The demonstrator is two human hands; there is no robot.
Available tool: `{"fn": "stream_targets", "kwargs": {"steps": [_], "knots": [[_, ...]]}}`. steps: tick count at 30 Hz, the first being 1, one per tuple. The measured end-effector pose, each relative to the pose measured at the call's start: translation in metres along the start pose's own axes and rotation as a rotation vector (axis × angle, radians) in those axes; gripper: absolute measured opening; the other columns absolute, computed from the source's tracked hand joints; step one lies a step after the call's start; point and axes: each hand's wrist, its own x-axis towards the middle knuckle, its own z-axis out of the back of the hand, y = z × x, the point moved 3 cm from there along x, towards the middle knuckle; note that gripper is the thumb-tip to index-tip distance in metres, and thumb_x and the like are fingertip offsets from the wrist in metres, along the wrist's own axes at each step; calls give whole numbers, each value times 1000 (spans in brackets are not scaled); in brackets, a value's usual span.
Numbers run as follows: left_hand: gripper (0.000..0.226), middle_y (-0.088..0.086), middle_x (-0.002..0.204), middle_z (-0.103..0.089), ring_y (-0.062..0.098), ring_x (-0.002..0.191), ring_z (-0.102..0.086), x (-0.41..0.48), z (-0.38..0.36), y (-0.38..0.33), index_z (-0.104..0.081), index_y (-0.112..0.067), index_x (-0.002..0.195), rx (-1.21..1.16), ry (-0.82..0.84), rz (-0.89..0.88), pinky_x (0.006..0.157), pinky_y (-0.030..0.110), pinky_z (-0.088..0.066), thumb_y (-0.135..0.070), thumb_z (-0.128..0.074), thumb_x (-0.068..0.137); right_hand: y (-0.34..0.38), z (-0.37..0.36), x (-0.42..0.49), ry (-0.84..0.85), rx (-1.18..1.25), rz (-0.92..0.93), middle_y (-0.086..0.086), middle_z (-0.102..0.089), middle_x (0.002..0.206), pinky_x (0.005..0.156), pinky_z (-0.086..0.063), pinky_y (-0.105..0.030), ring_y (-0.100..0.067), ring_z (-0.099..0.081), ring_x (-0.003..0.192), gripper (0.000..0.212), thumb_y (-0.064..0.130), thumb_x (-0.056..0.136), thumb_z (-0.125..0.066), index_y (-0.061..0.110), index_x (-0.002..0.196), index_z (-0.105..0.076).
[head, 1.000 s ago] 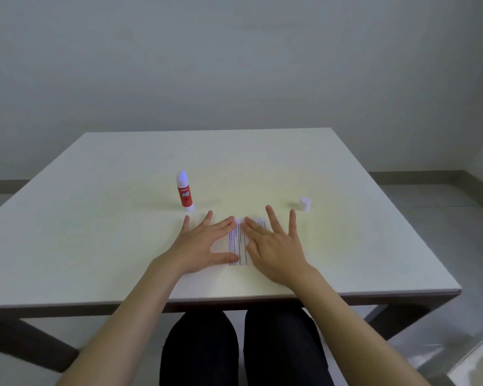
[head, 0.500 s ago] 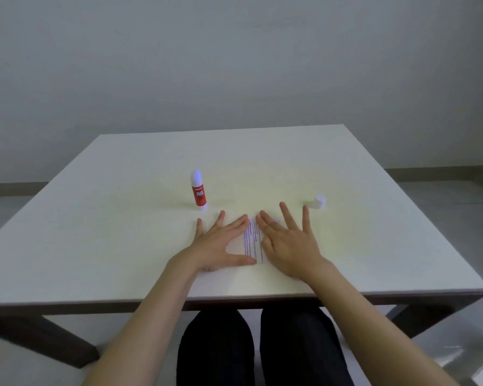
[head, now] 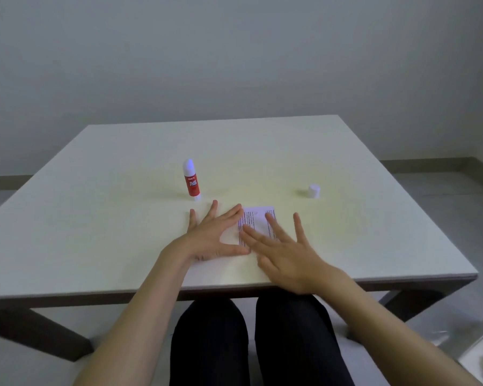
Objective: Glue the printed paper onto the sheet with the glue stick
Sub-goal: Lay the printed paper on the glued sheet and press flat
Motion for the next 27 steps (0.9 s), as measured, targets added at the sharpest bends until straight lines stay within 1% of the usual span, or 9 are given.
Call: {"fn": "stream_targets", "kwargs": {"steps": [5, 7, 9, 11, 16, 19, 21, 22, 27], "knots": [[95, -30, 154, 9, 14, 142, 28, 0, 0, 1, 2, -37, 149, 10, 11, 1, 108, 56, 25, -65, -54, 77, -30, 19, 21, 31, -66, -236, 16, 7, 160, 110, 23, -58, -23, 21, 145, 56, 34, 97, -13, 29, 150, 6], [95, -31, 153, 8, 13, 142, 28, -1, 0, 1, 1, -38, 149, -4, 3, 0, 108, 55, 26, -66, -54, 77, -14, 12, 15, -4, -48, -176, 14, 6, 160, 107, 29, -56, -23, 22, 145, 59, 38, 94, -11, 28, 151, 4], [95, -32, 153, 8, 12, 142, 27, 0, -1, 1, 0, -39, 148, -7, 0, -1, 108, 54, 26, -68, -53, 75, 1, -1, 0, -35, -39, -44, 16, 3, 160, 98, 40, -48, -20, 23, 145, 66, 44, 86, -4, 31, 150, 1], [96, -32, 153, 8, 12, 142, 27, 0, -1, 3, 1, -39, 148, 0, 3, -3, 108, 54, 25, -68, -53, 75, -3, -4, -8, -36, -31, -20, 21, 2, 158, 96, 43, -45, -17, 23, 144, 67, 44, 83, -2, 36, 150, 1], [94, -30, 154, 9, 13, 142, 28, -1, -1, 0, 2, -38, 149, 21, 6, 4, 108, 56, 25, -65, -53, 77, -23, 15, 15, 2, -31, -252, 15, 6, 160, 110, 23, -58, -23, 21, 145, 57, 35, 97, -14, 30, 150, 5], [95, -31, 153, 8, 13, 142, 27, -2, -1, 0, 1, -38, 149, 1, 1, 3, 109, 55, 24, -66, -54, 77, 5, 3, 0, -69, -31, -118, 14, 3, 160, 103, 34, -53, -24, 23, 145, 63, 41, 90, -10, 28, 151, 0], [95, -31, 153, 8, 13, 142, 27, -1, -1, 1, 1, -38, 148, 7, 0, -4, 108, 55, 24, -67, -53, 76, 12, -7, -13, -66, -30, -16, 19, 2, 159, 96, 43, -46, -22, 22, 145, 69, 44, 82, -5, 33, 151, -2], [95, -31, 153, 9, 14, 142, 27, -1, -1, 2, 1, -38, 148, 13, 2, -5, 108, 55, 24, -67, -53, 76, 5, -6, -13, -62, -29, -24, 22, 3, 158, 95, 43, -45, -21, 23, 145, 69, 44, 82, -4, 35, 150, 0], [94, -28, 154, 11, 16, 142, 28, -3, -1, -1, 3, -37, 149, 26, 13, -3, 108, 56, 25, -65, -53, 78, -33, 13, 14, 23, -16, -300, 15, 10, 160, 109, 23, -58, -25, 23, 145, 58, 35, 97, -14, 29, 150, 9]]}}
